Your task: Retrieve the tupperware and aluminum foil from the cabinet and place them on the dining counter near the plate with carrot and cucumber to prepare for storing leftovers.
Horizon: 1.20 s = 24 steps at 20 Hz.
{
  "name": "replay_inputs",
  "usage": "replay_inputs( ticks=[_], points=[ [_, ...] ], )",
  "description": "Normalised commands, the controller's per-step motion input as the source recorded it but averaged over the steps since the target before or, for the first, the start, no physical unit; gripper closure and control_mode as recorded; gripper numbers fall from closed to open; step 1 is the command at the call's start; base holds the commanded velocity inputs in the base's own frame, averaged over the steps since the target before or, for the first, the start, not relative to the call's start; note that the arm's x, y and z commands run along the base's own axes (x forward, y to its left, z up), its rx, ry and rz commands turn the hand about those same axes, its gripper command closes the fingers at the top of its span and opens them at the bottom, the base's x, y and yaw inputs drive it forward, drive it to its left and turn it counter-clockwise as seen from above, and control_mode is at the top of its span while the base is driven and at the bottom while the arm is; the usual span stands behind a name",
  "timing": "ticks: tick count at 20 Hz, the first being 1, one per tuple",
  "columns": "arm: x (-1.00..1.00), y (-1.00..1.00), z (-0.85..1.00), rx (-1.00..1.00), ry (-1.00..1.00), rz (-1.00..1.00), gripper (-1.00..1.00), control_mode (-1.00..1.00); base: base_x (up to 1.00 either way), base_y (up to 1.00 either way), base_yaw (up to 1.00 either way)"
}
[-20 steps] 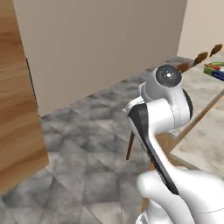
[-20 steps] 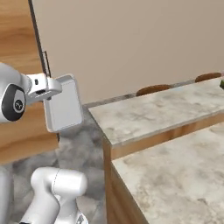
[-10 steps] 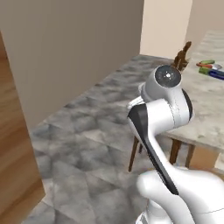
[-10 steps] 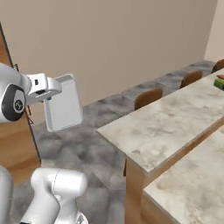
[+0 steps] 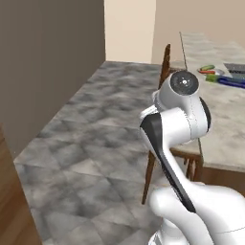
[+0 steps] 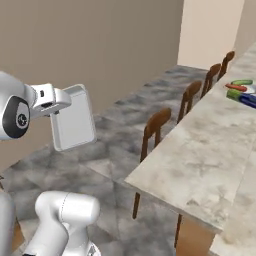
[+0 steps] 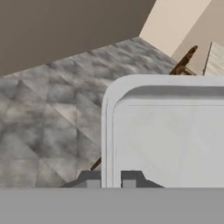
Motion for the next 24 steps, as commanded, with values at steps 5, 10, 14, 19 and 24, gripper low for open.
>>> replay_inputs(
  ticks=[5,10,14,19,24],
  points=[
    [0.0,0.0,0.0,0.0,0.0,0.0,1.0,1.0,0.87,0.83,-0.42],
    [0.0,0.0,0.0,0.0,0.0,0.0,1.0,1.0,1.0,0.66,-0.25],
    [0.0,0.0,0.0,0.0,0.0,0.0,1.0,1.0,1.0,0.3,0.01],
    [0.0,0.0,0.0,0.0,0.0,0.0,1.0,1.0,1.0,0.0,0.19],
    [0.0,0.0,0.0,0.0,0.0,0.0,1.0,1.0,1.0,0.03,-0.01]
  ],
)
